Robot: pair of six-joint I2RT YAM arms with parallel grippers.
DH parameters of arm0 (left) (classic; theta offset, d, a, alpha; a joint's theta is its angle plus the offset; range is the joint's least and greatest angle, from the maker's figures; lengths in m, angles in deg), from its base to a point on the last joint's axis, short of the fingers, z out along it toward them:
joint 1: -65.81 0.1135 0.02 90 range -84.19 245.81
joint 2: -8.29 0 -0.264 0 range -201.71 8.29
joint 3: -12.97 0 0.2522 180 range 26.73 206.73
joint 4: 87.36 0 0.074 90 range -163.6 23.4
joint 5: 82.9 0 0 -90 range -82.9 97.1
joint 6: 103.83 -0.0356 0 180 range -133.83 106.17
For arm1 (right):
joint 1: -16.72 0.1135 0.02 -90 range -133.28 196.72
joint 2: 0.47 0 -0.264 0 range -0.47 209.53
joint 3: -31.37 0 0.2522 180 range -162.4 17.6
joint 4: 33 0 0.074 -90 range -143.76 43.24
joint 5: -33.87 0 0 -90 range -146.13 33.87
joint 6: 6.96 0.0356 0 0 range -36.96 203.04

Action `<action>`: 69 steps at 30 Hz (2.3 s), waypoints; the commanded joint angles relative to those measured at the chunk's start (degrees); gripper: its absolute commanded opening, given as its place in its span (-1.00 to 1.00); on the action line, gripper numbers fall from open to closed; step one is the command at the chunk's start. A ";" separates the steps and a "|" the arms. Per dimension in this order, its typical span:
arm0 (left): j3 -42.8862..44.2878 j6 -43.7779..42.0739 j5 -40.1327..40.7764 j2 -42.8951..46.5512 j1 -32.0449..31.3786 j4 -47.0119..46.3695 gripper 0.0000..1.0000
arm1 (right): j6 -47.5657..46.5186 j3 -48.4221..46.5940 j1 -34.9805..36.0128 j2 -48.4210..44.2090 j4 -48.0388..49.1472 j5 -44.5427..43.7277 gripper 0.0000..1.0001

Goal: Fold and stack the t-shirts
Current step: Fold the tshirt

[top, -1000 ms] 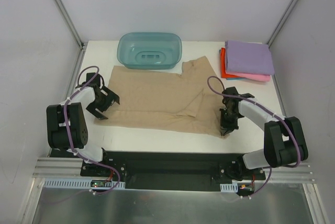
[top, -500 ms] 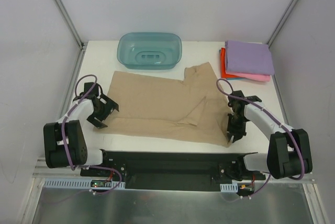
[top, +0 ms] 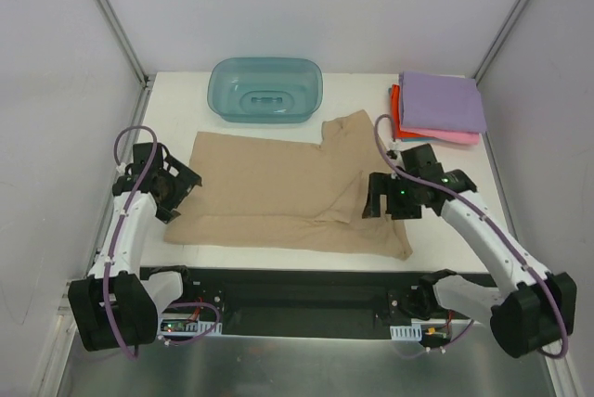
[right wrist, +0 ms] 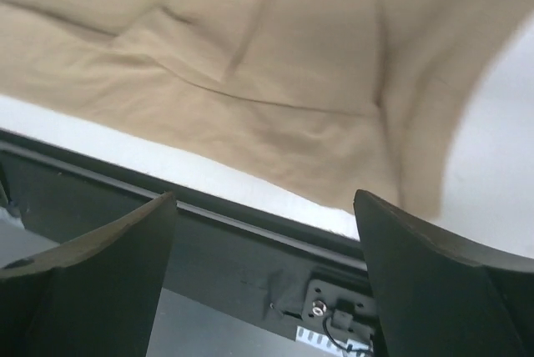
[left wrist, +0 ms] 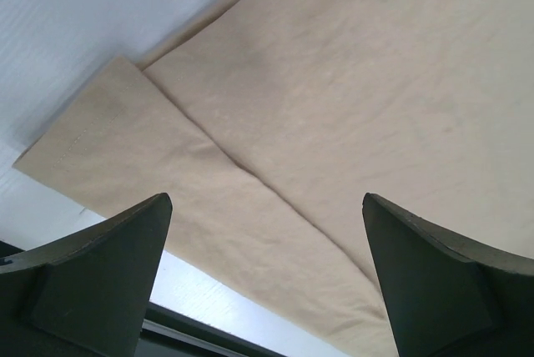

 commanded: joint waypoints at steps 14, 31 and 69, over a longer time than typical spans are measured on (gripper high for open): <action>4.22 -0.19 0.05 -4.24 0.67 0.73 0.99 | 12.86 -5.76 12.95 32.77 21.10 4.32 0.16; 5.01 -0.28 0.66 -5.65 0.67 0.47 0.99 | 14.34 -18.41 14.61 39.45 19.26 -1.83 -0.64; -0.34 -1.24 -7.78 -29.56 -4.69 -11.31 0.99 | 13.83 -2.17 14.53 28.66 16.00 -12.73 0.93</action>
